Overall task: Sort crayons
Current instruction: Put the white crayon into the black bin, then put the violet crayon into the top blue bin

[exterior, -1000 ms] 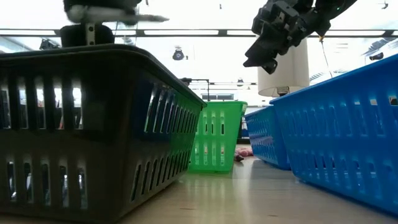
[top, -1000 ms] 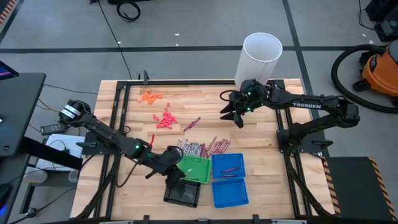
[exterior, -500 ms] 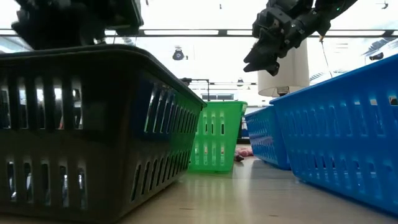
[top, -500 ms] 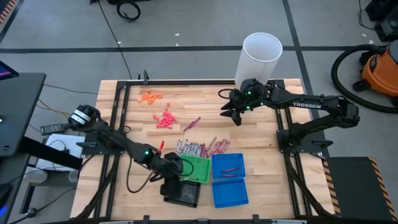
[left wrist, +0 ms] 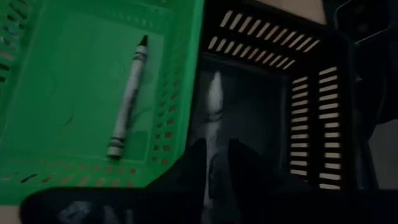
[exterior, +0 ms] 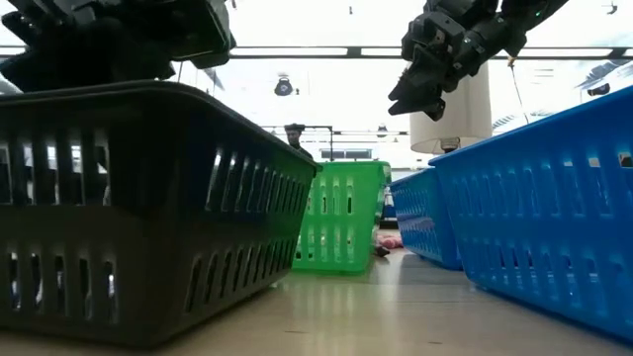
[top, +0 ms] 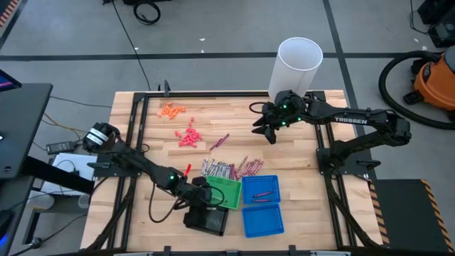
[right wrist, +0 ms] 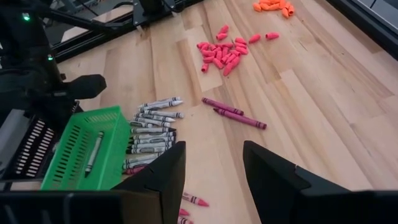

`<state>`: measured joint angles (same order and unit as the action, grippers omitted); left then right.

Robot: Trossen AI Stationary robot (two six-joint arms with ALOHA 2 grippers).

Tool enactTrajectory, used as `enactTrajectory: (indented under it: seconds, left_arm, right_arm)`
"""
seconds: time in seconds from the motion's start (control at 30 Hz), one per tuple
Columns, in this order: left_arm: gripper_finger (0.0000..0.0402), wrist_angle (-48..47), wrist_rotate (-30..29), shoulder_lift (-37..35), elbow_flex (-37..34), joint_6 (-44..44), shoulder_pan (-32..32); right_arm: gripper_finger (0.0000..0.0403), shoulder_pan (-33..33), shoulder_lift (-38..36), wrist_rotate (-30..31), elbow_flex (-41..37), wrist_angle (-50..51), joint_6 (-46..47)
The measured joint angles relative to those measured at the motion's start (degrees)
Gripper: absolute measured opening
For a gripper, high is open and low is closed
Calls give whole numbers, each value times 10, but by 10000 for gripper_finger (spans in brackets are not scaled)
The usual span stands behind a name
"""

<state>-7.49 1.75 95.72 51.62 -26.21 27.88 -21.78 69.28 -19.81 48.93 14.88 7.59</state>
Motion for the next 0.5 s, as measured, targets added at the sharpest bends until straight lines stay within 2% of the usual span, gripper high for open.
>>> enactTrajectory:
  seconds: [0.13,0.3,0.5]
  left_arm:
    - [96,14,10,0,0,-2,0]
    - [93,14,10,-1,16,6,0]
    - [89,13,9,-2,49,55,-7]
  right_arm:
    - [169,0,0,-1,0,2,2]
    - [169,0,0,0,0,3,2]
    - [169,0,0,-1,0,3,0]
